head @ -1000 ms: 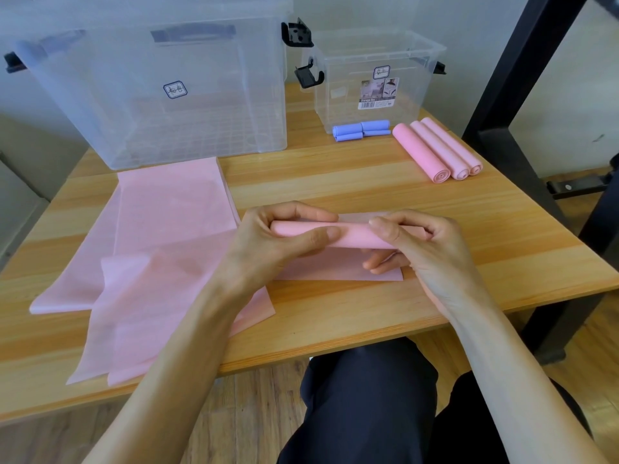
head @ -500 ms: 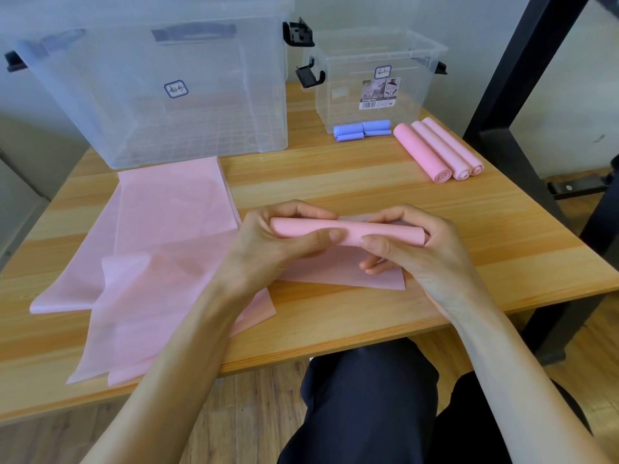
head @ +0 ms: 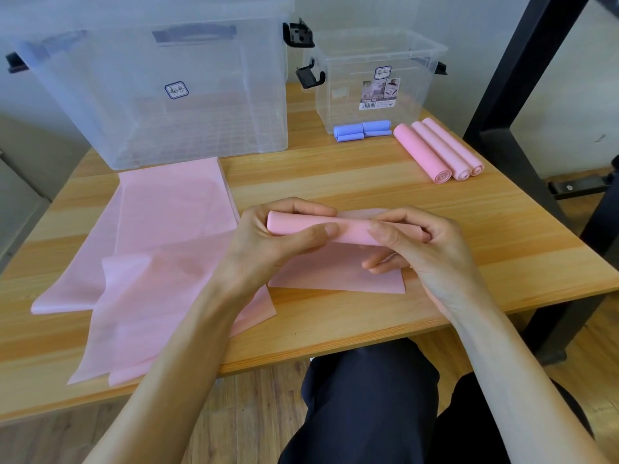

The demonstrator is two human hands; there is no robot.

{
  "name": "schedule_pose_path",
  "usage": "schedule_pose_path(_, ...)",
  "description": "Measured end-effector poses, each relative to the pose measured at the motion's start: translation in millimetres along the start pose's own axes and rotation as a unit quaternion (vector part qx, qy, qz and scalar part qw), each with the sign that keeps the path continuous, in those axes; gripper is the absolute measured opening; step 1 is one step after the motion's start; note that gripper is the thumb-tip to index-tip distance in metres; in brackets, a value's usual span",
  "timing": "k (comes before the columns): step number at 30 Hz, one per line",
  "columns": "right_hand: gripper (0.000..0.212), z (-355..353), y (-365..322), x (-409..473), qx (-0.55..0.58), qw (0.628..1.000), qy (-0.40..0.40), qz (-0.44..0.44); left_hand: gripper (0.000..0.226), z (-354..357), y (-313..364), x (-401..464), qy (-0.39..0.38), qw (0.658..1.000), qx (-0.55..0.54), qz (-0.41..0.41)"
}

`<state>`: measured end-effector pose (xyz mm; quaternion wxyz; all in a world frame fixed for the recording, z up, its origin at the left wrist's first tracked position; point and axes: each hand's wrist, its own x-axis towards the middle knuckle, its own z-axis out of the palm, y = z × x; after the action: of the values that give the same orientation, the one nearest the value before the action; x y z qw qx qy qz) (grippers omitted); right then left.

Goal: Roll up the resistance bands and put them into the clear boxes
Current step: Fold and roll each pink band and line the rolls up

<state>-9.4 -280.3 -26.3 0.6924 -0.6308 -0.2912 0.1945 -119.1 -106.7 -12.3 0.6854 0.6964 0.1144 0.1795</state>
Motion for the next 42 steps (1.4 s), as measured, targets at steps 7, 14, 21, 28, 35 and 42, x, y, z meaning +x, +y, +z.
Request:
schedule_pose_path(7,0.025,-0.8,-0.2,-0.3,0.008,1.000,0.017,-0.008,0.026,0.8,1.5,0.8,0.002,1.000,0.003,-0.011)
schedule_pose_path(14,0.034,-0.6,-1.6,-0.1,0.017,1.000,0.005,0.006,0.025,1.5,1.0,0.7,0.009,1.000,0.015,-0.004)
schedule_pose_path(21,0.026,-0.2,-1.1,-0.5,0.009,1.000,0.011,0.009,0.024,1.4,1.5,0.7,0.005,1.000,0.019,-0.012)
schedule_pose_path(28,0.034,-1.4,-1.0,-0.6,0.014,1.000,-0.017,-0.007,0.014,1.6,0.3,1.9,0.025,0.999,0.017,-0.012)
schedule_pose_path(35,0.028,-0.8,0.3,0.0,0.020,1.000,0.006,0.007,0.015,2.4,1.3,-0.2,0.011,1.000,0.027,0.000)
schedule_pose_path(42,0.030,-1.0,-0.6,-0.6,0.014,1.000,-0.019,-0.002,0.017,1.2,0.9,1.7,0.024,0.999,0.023,-0.022)
